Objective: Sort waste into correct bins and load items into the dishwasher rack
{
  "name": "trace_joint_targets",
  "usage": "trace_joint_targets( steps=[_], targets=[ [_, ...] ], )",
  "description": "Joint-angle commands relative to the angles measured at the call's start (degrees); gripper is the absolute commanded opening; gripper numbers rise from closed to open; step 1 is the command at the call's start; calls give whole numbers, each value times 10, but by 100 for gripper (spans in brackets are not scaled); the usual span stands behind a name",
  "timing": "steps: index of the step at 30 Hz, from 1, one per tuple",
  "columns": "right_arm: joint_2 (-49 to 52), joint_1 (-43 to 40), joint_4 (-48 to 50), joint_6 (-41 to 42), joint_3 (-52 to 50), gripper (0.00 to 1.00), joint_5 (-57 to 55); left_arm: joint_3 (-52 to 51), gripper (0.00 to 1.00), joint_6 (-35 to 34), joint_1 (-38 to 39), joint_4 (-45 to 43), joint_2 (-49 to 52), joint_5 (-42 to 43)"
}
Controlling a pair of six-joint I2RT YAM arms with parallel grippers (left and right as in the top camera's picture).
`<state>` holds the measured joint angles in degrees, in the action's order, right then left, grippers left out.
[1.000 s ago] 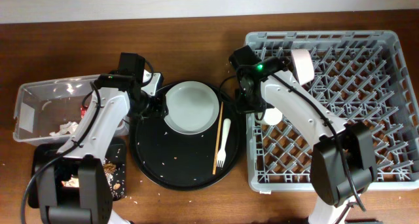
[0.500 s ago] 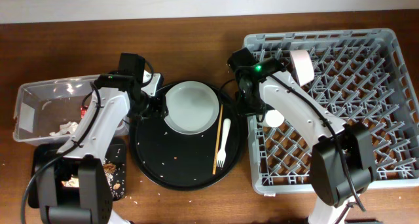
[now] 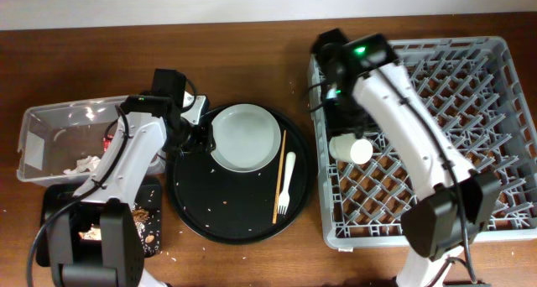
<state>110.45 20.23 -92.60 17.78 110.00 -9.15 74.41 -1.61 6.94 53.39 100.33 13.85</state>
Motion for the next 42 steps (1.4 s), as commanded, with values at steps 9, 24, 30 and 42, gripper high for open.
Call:
trace_joint_targets(
  steps=[9, 24, 30, 42],
  targets=[
    [-6, -109, -3, -30, -87, 59, 78, -2, 44, -7, -2, 11, 2, -4],
    [-6, -78, 75, -35, -144, 34, 101, -2, 44, -7, -2, 19, 2, -4],
    [-6, -79, 141, -86, -141, 48, 129, -2, 44, -7, -2, 22, 2, -4],
    [-30, -75, 108, -144, -137, 81, 183, -2, 44, -7, -2, 26, 2, -4]
  ],
)
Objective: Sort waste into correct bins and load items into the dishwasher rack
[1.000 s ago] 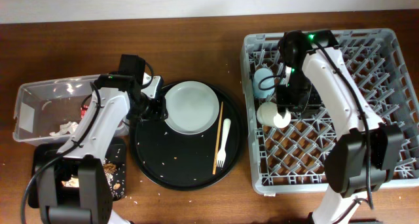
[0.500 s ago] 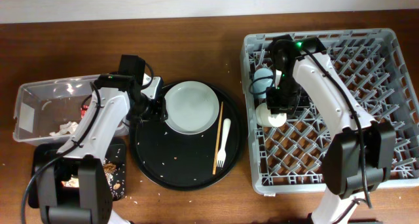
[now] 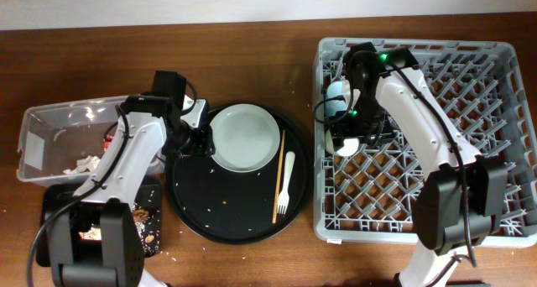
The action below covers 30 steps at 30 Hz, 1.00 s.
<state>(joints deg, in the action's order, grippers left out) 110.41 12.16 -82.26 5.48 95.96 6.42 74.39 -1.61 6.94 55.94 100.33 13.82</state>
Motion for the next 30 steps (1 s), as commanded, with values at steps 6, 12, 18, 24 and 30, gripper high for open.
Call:
trace_joint_targets(
  steps=[6, 12, 18, 24, 30],
  targets=[
    [-69, 26, 32, 19, 3, 79, 84, -2, 44, -7, -2, 0, 2, -3],
    [-68, 118, 127, 147, -19, 71, -76, -2, 44, -7, -2, 3, 2, -3],
    [-66, 145, 247, 163, -125, 54, -101, -2, 44, -7, -2, 3, 2, -3],
    [-59, 144, 228, 160, -132, 4, -105, -2, 44, -7, -2, 3, 2, -3],
    [-59, 144, 192, 160, -132, 4, -146, -2, 44, -7, -2, 3, 2, -3]
  ],
)
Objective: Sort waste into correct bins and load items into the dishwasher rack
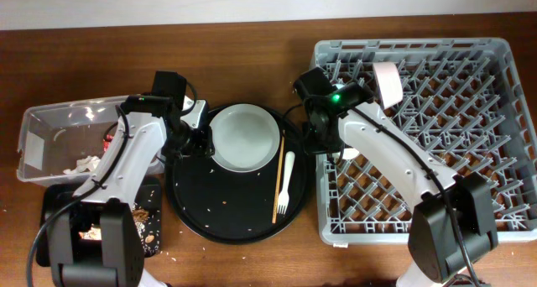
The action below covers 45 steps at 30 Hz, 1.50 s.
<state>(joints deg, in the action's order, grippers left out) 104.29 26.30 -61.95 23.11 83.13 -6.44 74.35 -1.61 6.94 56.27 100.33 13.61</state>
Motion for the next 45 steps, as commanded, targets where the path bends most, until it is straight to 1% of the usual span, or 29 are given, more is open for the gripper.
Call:
trace_joint_targets(
  steps=[1, 12, 19, 21, 23, 26, 28, 29, 31, 32, 33, 34, 35, 41, 43, 44, 45],
  targets=[
    [2, 3, -11, -16, -4, 4, -18, -2, 44, -7, -2, 0, 2, -1],
    [2, 3, -27, -18, -4, 8, -61, -2, 44, -7, -2, 1, 2, -1],
    [2, 3, -28, -18, -4, 10, -63, -2, 44, -7, -2, 2, 2, -1],
    [2, 3, -28, -19, -4, 15, -63, -2, 44, -7, -2, 2, 2, -1],
    [2, 3, -39, -38, 8, 22, -61, -2, 44, -7, -2, 2, 2, -1],
    [2, 3, -81, -43, 61, 30, -61, -2, 44, -7, -2, 2, 2, -1],
    [2, 3, -114, -44, 110, 53, -59, -2, 44, -7, -2, 2, 2, -1],
    [2, 3, -129, -47, 135, 60, -58, -2, 45, -7, -2, 2, 2, -1],
    [2, 3, -159, -47, 174, 61, -54, -2, 45, -7, -2, 1, 2, -1],
    [2, 3, -181, -47, 206, 61, -30, -2, 45, -7, -2, -1, 2, -1],
    [2, 3, -192, -47, 224, 66, -8, -2, 49, -8, -2, -3, 2, -1],
    [1, 3, -197, -47, 233, 84, 8, -2, 50, -8, -2, -5, 2, -1],
    [1, 3, -198, -47, 235, 98, 13, -2, 51, -8, -2, -10, 2, -1],
    [1, 3, -206, -49, 233, 98, 13, -3, 52, -45, 1, -66, 5, -2],
    [1, 3, -206, -48, 233, 99, 13, -3, 52, -46, 1, -76, 12, -2],
    [1, 3, -206, -48, 233, 99, 13, -3, 55, -46, 2, -83, 20, -2],
    [1, 3, -208, -49, 233, 99, 13, -3, 71, -46, 2, -91, 28, -1]
  ],
)
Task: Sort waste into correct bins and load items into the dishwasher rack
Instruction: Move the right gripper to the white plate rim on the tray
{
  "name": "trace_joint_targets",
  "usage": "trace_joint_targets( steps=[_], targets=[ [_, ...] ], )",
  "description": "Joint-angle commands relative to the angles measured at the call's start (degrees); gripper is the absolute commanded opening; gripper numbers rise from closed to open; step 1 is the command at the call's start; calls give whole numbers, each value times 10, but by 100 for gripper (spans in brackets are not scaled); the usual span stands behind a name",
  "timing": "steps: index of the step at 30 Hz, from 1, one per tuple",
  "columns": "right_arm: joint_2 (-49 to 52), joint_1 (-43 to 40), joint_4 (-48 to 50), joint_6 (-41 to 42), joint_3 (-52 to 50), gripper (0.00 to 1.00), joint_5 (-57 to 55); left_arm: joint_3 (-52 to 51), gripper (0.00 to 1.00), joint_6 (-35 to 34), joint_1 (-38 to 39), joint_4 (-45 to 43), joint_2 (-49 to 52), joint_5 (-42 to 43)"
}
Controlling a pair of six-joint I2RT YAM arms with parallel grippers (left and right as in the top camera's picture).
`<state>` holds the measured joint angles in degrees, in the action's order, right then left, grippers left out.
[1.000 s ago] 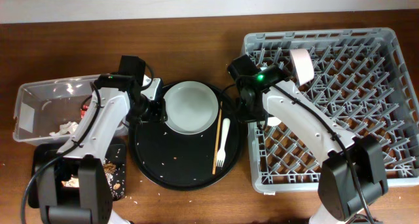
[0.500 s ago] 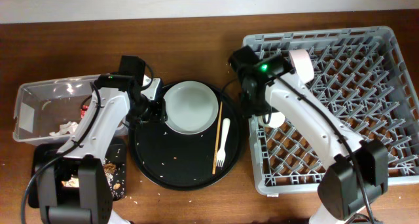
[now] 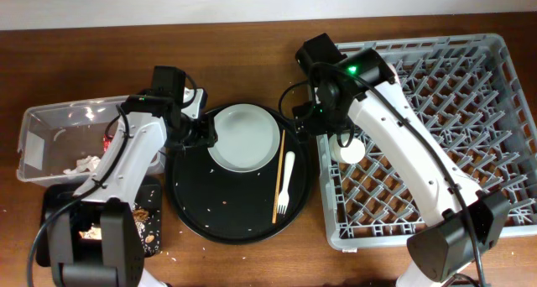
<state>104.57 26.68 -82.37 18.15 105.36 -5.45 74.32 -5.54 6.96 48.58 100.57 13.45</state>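
A white plate (image 3: 243, 138) lies at the back of the round black tray (image 3: 220, 224). To its right on the tray lie a wooden chopstick (image 3: 279, 176) and a white fork (image 3: 285, 183). My left gripper (image 3: 204, 133) sits at the plate's left rim; its jaws are too dark to read. My right gripper (image 3: 300, 121) hangs between the plate and the grey dishwasher rack (image 3: 436, 111), dark against the tray, its state unclear. A white cup (image 3: 349, 151) lies in the rack's left part, beside the right arm.
At the far left stands a clear plastic bin (image 3: 33, 144) with bits of waste. In front of it is a black bin (image 3: 151, 237) with food scraps. Crumbs dot the tray and the brown table (image 3: 252, 52).
My right wrist has moved back and slightly right, with the gripper still at the rack's left edge by the tray. The white object seen at the rack's back no longer shows. My left gripper shifted slightly.
My right arm was first over the rack's back left by the white cup, then deeper over the rack, then at the rack's left edge near the tray, where it remains. The rack shifted between moments. The left gripper stayed at the plate's left rim throughout.
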Motion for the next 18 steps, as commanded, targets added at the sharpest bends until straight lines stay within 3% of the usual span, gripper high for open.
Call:
trace_joint_targets(
  steps=[1, 2, 4, 5, 7, 8, 13, 15, 18],
  targets=[
    [-2, -1, -6, 1, 10, 99, 3, -3, 83, -7, 2, -21, 33, 1],
    [-2, -1, -9, 1, 10, 99, 3, -3, 99, -7, 2, -28, 40, 2],
    [-2, -1, -8, 1, 9, 99, 3, -3, 99, -7, 2, -28, 53, 2],
    [-2, -1, -8, 1, 9, 99, 3, -3, 93, -7, 2, -30, 59, 2],
    [-2, -1, -8, 1, 9, 99, 3, -3, 64, -7, 2, -38, 75, 3],
    [-2, -1, -8, 1, 9, 99, 3, -3, 58, -7, 4, -43, 85, 3],
    [-2, -1, -8, 1, 9, 99, 3, -3, 56, -13, 35, -71, 131, 0],
    [-2, -1, -8, 1, 9, 99, 3, -3, 47, -13, 35, -74, 135, 0],
    [-2, -1, -9, 1, 9, 99, 3, -4, 43, -13, 35, -73, 135, -8]
  ],
)
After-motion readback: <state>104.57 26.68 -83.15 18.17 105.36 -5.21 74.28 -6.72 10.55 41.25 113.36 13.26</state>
